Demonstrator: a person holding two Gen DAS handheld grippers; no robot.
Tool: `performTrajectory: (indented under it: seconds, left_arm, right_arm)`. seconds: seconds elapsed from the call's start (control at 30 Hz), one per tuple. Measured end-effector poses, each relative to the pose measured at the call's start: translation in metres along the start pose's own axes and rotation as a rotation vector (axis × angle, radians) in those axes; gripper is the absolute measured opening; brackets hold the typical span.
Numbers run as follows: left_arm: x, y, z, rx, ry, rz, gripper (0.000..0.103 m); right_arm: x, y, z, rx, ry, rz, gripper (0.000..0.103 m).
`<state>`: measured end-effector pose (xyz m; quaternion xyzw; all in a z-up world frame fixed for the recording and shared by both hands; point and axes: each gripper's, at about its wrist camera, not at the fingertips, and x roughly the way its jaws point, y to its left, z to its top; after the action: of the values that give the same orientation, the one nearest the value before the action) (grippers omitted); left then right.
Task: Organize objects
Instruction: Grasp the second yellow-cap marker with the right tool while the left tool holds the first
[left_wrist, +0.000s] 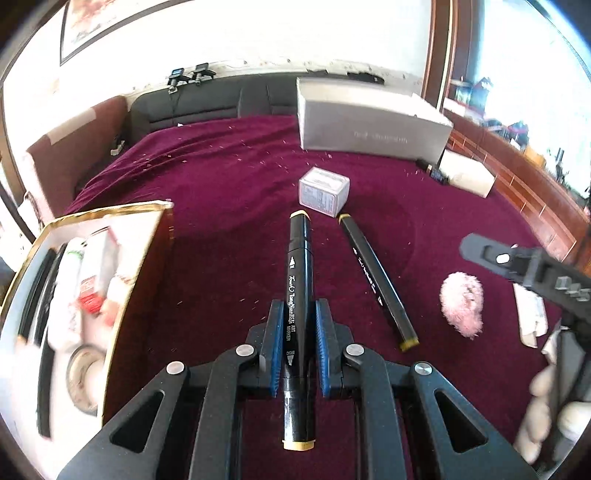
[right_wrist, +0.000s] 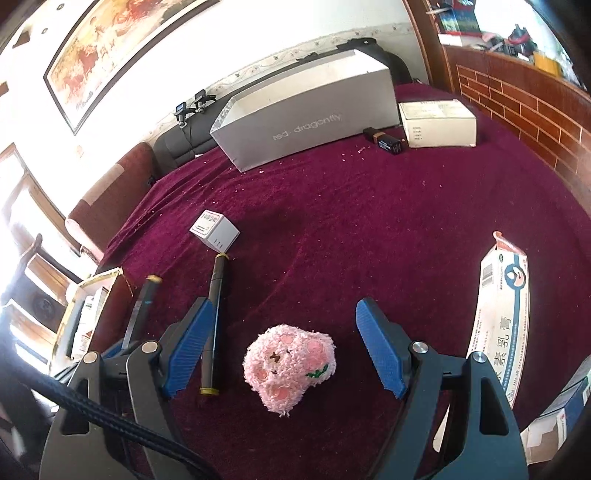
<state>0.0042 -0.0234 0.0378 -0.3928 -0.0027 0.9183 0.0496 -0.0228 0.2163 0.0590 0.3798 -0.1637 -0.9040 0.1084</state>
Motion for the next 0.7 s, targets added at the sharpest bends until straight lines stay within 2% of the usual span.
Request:
performTrajectory:
  seconds: [0.07, 0.17, 0.3, 0.4, 0.57, 0.63, 0.67, 0.7]
  left_arm:
    - [-0.011, 0.005, -0.003, 0.004, -0.02, -0.004, 0.013]
    - [-0.027, 0.014, -0.01, 0.019, -0.039, -0.003, 0.013]
    - [-0.042, 0.029, -0.019, -0.003, -0.051, -0.021, 0.013]
    - [-0.05, 0.042, -0.023, -0.041, -0.045, -0.036, 0.013]
    - [-0.06, 0.058, -0.03, -0.065, -0.053, -0.018, 0.013]
    - [-0.061, 0.066, -0.031, -0.08, -0.053, -0.019, 0.013]
    - [-0.061, 0.07, -0.032, -0.085, -0.053, -0.014, 0.013]
    - [-0.062, 0.074, -0.033, -0.089, -0.055, -0.008, 0.013]
  right_arm:
    - [0.0, 0.005, -0.001, -0.027, -0.011, -0.008, 0.079]
    - [0.006, 0.015, -0.001, -0.05, 0.027, -0.018, 0.079]
    - [0.015, 0.04, 0.004, -0.124, 0.066, -0.083, 0.079]
    - [0.036, 0.069, 0.007, -0.217, 0.143, -0.119, 0.079]
    - [0.081, 0.1, -0.005, -0.345, 0.258, -0.219, 0.078]
    - [0.093, 0.101, -0.009, -0.342, 0.29, -0.241, 0.067]
    - [0.094, 0.103, -0.011, -0.355, 0.276, -0.263, 0.061]
    - [0.094, 0.104, -0.012, -0.363, 0.268, -0.267, 0.047]
